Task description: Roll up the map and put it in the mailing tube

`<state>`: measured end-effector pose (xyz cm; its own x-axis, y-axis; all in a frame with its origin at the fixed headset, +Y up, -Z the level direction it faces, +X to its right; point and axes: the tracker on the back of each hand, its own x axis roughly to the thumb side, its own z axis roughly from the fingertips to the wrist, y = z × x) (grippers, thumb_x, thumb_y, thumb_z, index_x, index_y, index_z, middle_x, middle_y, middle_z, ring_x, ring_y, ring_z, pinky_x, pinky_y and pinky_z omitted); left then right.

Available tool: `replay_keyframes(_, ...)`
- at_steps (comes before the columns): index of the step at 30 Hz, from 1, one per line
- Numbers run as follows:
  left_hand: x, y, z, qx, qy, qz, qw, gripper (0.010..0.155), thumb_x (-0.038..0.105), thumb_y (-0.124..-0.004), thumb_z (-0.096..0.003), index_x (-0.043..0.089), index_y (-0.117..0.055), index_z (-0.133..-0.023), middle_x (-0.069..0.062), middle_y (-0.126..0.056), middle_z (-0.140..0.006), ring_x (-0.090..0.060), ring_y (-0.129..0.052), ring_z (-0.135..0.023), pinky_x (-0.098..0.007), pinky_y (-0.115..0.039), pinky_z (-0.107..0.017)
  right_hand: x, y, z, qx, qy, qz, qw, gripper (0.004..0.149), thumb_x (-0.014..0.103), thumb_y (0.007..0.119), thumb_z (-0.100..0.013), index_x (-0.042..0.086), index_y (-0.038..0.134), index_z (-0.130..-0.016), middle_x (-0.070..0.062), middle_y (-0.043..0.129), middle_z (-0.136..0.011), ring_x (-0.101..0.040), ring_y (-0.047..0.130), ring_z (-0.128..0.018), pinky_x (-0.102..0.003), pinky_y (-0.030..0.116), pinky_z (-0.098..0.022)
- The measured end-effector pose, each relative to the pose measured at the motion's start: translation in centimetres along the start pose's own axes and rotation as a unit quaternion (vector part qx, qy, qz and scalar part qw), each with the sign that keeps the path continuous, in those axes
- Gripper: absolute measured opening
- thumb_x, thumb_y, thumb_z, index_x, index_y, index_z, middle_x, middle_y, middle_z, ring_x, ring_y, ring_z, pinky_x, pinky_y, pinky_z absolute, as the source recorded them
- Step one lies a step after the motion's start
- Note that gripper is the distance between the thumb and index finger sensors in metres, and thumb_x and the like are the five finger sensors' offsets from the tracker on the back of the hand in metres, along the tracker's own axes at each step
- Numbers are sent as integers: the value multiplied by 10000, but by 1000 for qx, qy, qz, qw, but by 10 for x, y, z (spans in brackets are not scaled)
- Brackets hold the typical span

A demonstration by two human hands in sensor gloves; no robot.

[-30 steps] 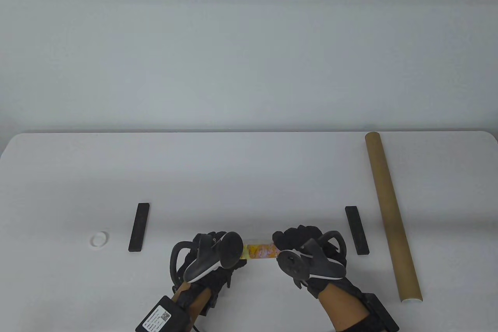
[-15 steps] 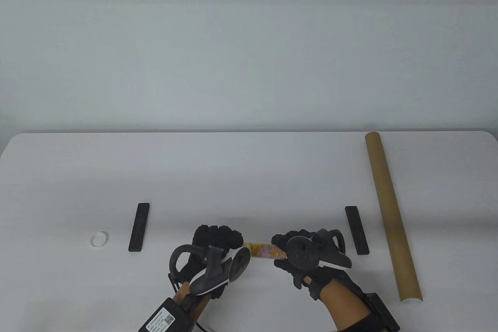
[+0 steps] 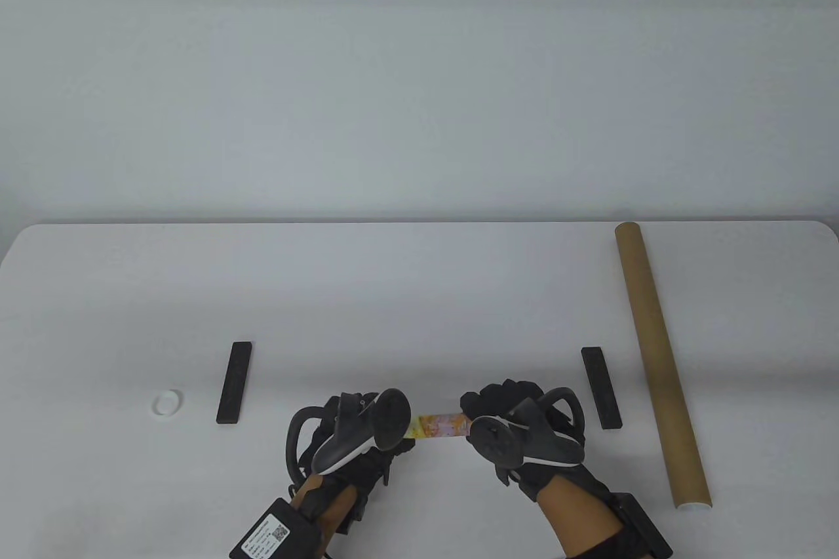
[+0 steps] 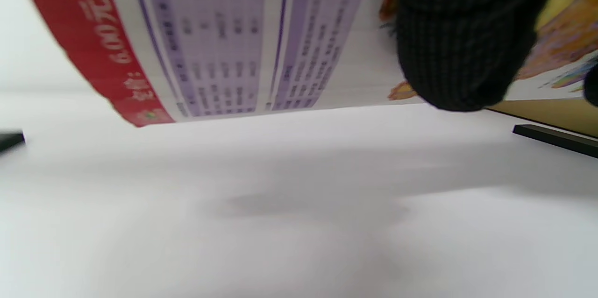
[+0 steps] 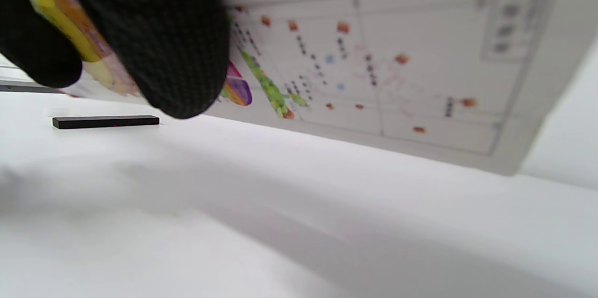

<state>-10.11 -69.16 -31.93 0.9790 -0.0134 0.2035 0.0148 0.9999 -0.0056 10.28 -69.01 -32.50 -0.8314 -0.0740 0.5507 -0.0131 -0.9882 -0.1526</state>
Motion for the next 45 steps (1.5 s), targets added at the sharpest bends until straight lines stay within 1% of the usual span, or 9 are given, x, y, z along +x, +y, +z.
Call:
replay_keyframes(5, 10, 8, 9, 101, -23, -70, 992, 544, 650, -950, -295, 403, -889, -776, 89, -963, -691, -167, -1023, -639, -404, -753, -682, -11, 5, -2, 32, 12, -96, 995, 535, 394, 971, -440, 92, 891, -874, -77, 933, -634, -313, 980, -479, -585, 773, -493)
replay_keyframes(9, 11, 9, 11, 126, -32, -87, 988, 529, 653, -959, -280, 406, -897, -744, 92, -967, -645, -152, -1025, -589, -387, -763, -669, -15, 8, -3, 48, 12, -129, 990, 539, 400, 968, -440, 90, 890, -875, -80, 933, -634, -318, 978, -478, -591, 769, -489)
replay_keyframes(17, 7, 6, 3, 55, -23, -50, 997, 472, 650, -964, -293, 407, -914, -694, 87, -971, -595, -152, -1028, -535, -378, -778, -651, -9, 6, -1, 15, 8, -52, 999, 578, 420, 970, -434, 105, 872, -909, -87, 924, -695, -335, 977, -553, -589, 750, -529)
replay_keyframes(23, -9, -3, -10, -94, 9, 74, 993, 476, 639, -969, -303, 393, -915, -707, 74, -968, -608, -167, -1021, -549, -392, -765, -659, 3, -1, 3, -44, -7, 44, 998, 601, 424, 979, -418, 128, 852, -925, -74, 913, -723, -325, 968, -588, -584, 737, -563)
replay_keyframes(28, -11, -7, -11, -110, 4, 81, 991, 484, 643, -963, -308, 393, -909, -719, 76, -965, -621, -167, -1018, -565, -392, -759, -666, 4, -1, 1, -27, -11, 44, 999, 562, 417, 990, -409, 132, 881, -882, -53, 937, -667, -297, 988, -522, -561, 772, -533)
replay_keyframes(34, -1, -3, -1, 2, 0, 6, 1000, 552, 643, -957, -304, 395, -875, -791, 79, -953, -697, -171, -1017, -635, -403, -750, -680, -1, -1, -1, -1, -2, 8, 1000, 527, 406, 986, -418, 121, 900, -854, -58, 946, -635, -292, 994, -482, -561, 787, -504)
replay_keyframes(39, 8, 4, 10, 124, -27, -63, 990, 569, 640, -967, -285, 407, -870, -795, 90, -954, -697, -158, -1019, -631, -391, -757, -675, -12, 2, -2, 28, 12, -91, 995, 525, 403, 985, -421, 105, 905, -846, -73, 948, -624, -303, 994, -465, -569, 789, -481)
replay_keyframes(42, 9, 6, 10, 128, -29, -70, 989, 546, 646, -965, -282, 414, -877, -768, 100, -959, -652, -135, -1023, -583, -379, -768, -663, -13, 1, -1, 31, 11, -93, 995, 527, 409, 982, -423, 106, 904, -847, -69, 949, -624, -302, 994, -465, -571, 789, -478)
replay_keyframes(45, 6, 6, 8, 96, -25, -54, 994, 496, 640, -971, -288, 418, -890, -725, 97, -959, -617, -140, -1017, -549, -379, -769, -657, -11, 3, -2, 25, 6, -76, 997, 536, 407, 986, -423, 103, 900, -856, -66, 948, -633, -294, 998, -475, -561, 791, -487)
